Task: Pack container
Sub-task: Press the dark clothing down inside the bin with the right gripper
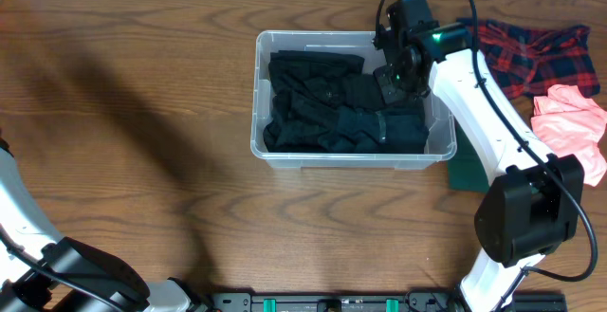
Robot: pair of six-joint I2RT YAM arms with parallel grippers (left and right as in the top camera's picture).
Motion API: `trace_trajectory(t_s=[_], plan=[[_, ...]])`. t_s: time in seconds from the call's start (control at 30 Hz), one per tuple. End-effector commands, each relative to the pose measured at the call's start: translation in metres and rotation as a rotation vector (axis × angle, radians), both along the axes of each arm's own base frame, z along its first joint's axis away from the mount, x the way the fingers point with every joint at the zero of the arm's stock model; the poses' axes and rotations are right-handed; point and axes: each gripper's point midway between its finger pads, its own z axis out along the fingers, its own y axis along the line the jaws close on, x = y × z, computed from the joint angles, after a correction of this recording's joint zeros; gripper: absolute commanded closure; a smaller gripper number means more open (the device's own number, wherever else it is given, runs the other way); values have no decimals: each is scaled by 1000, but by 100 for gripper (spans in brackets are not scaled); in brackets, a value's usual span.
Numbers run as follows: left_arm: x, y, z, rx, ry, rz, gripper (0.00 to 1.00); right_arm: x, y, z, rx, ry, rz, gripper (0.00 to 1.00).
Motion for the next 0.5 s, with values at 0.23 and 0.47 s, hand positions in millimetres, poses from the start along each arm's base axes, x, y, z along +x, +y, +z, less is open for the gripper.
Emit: trace_trajectory(t_s=[0.23,0.47], plan=[[-6,-1,1,6,3,17,2,-29,2,-95,29,99,50,99],[-6,-1,1,6,3,18,2,-6,7,-95,46,-15,94,99]])
